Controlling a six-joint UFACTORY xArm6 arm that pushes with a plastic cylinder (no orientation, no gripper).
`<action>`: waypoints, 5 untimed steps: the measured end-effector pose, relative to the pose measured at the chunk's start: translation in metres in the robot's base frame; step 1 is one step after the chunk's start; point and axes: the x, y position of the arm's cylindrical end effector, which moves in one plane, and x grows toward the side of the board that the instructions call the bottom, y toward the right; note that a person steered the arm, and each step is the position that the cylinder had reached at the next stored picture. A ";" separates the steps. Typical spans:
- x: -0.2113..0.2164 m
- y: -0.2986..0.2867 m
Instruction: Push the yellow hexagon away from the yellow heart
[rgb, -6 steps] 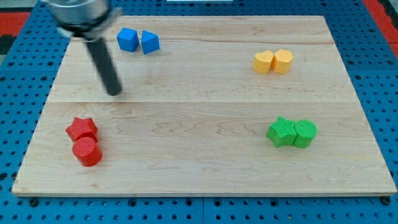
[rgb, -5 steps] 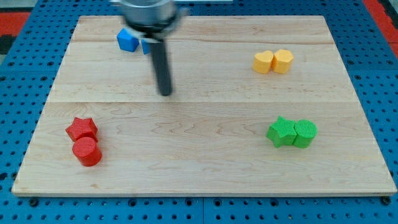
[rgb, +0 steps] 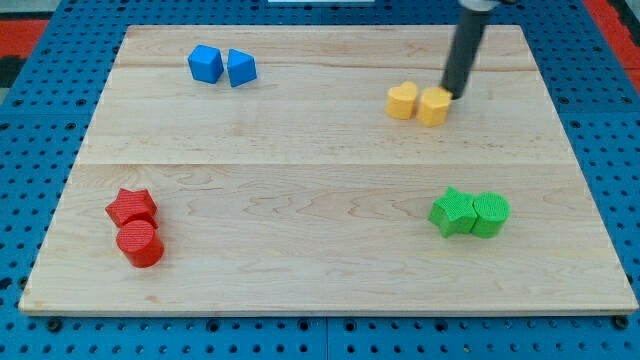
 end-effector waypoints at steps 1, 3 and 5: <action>0.000 -0.001; 0.018 -0.017; 0.039 -0.055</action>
